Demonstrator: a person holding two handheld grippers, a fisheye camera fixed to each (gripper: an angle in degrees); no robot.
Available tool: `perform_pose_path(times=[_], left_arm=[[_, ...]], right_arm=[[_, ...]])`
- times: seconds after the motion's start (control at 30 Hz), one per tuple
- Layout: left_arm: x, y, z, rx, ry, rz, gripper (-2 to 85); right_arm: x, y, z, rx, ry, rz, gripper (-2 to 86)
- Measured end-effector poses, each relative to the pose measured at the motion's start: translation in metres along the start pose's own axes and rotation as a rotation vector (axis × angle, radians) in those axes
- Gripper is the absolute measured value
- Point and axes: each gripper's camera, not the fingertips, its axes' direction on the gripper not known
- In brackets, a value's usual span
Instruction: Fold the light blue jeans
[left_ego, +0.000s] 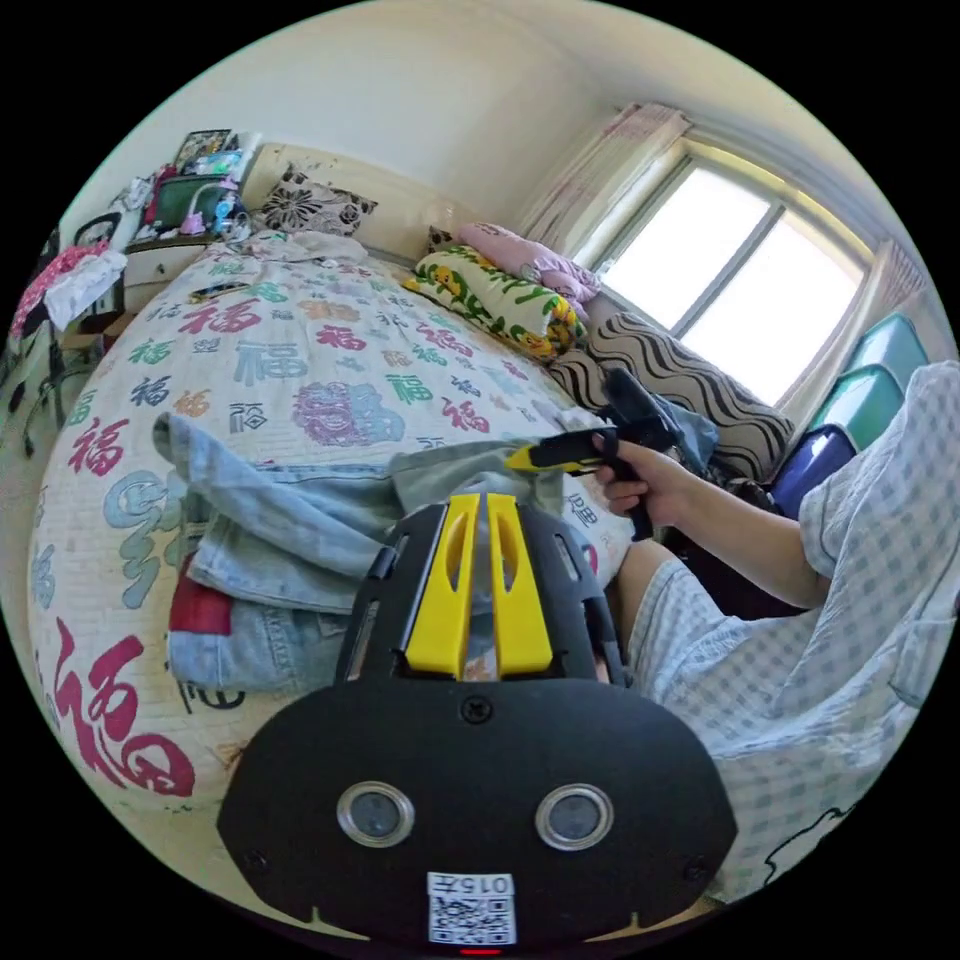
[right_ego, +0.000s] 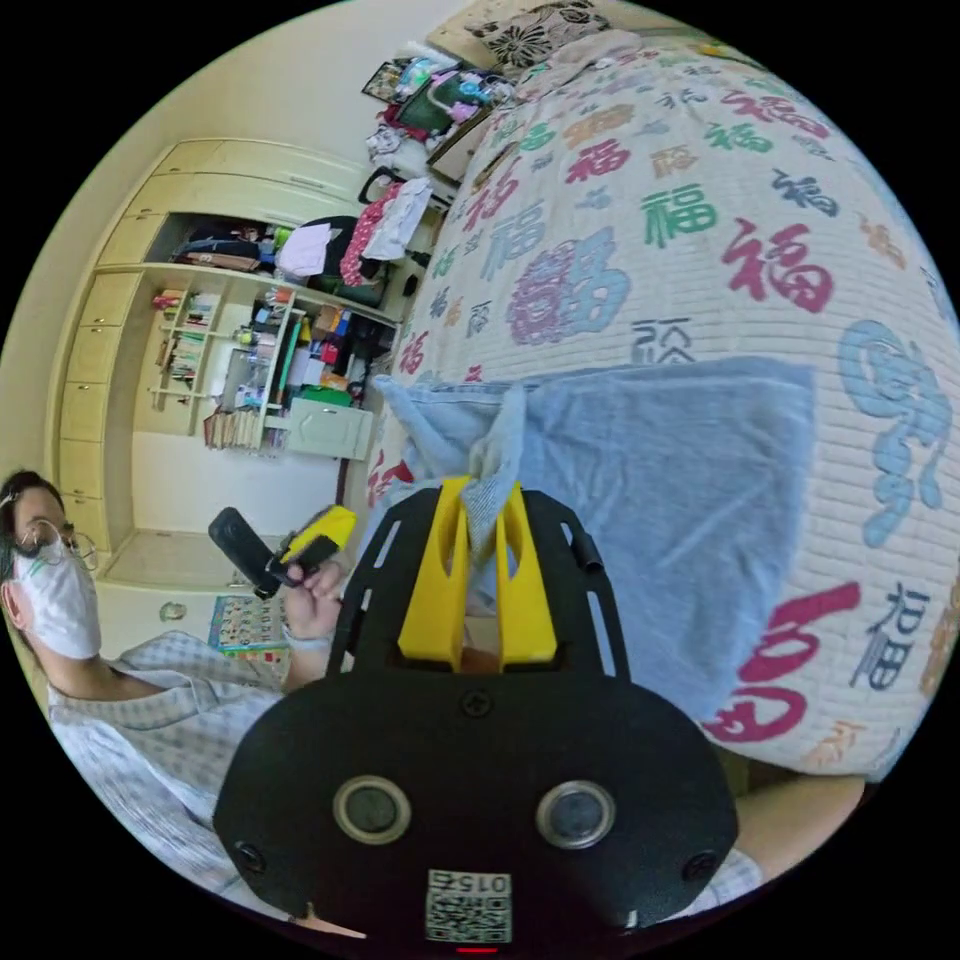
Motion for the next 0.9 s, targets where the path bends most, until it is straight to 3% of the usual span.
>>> perform_pose_path(times=[0.17,0.27,0.4,0.57,0.7,0.77,0.9], left_arm=[[-0.095,0.032,-0.023,-0.065,-0.313,-0.358,7.1],[-0.141,0.046,0.0,-0.093,-0.188,-0.508,7.9],[-0.152,0.046,0.019,-0.061,-0.21,-0.533,2.0],[-0.116,0.061,-0.013,0.016,-0.296,-0.464,-0.2],[-0.106,0.089,-0.023,-0.035,-0.334,-0.484,-0.4],[-0.123,0.107,-0.013,-0.08,-0.323,-0.558,-0.4],[-0.14,0.114,-0.004,-0.069,-0.27,-0.59,-0.4]], right_arm=[[0.01,0.009,-0.057,-0.054,0.49,0.024,8.6],[-0.021,-0.001,-0.073,0.036,0.669,-0.002,12.0],[-0.084,-0.024,-0.052,0.103,0.627,-0.176,12.2],[-0.17,-0.074,0.053,-0.129,0.239,-0.536,11.6],[-0.203,-0.096,0.142,-0.311,0.347,-0.69,11.7],[-0.205,-0.103,0.196,-0.472,0.529,-0.707,10.7],[-0.212,-0.096,0.221,-0.55,0.664,-0.759,5.1]])
